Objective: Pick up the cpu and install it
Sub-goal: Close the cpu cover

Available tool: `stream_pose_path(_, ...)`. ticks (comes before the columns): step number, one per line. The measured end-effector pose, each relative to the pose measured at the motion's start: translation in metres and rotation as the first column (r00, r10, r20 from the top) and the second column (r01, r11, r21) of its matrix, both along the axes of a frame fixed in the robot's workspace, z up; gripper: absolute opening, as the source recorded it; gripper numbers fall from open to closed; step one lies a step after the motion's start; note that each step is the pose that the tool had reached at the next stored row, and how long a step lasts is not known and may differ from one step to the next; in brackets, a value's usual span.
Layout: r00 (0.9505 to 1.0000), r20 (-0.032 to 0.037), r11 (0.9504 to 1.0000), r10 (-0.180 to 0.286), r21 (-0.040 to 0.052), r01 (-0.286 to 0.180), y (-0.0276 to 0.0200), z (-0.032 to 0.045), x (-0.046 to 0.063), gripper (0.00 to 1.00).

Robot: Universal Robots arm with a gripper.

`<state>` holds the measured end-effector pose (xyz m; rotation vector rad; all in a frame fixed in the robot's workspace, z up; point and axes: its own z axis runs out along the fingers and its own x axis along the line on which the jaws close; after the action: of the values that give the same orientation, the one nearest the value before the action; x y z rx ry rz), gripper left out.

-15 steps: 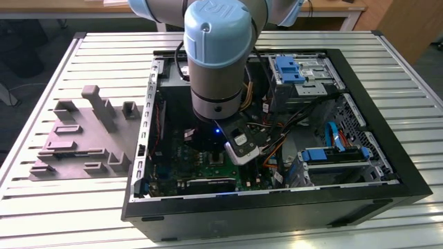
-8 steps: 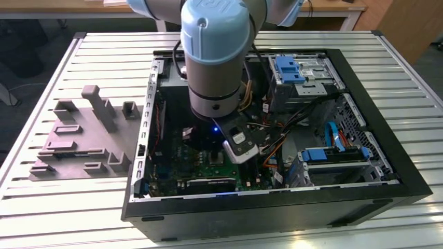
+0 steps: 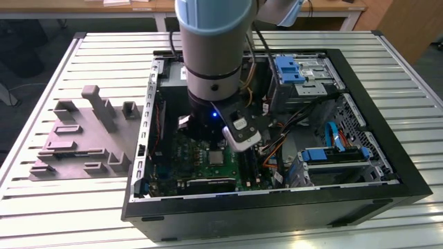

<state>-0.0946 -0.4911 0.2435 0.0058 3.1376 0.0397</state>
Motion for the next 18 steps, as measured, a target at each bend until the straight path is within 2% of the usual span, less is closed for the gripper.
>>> stream_pose_path(11, 1.0, 0.0001, 1.0, 0.0, -0.0005, 0.0, 0.0, 0.0482, -0.002, 0.11)
stream_pose_path(18, 1.0, 0.0001, 1.0, 0.0, -0.0005, 0.0, 0.0, 0.0487, -0.004, 0.11)
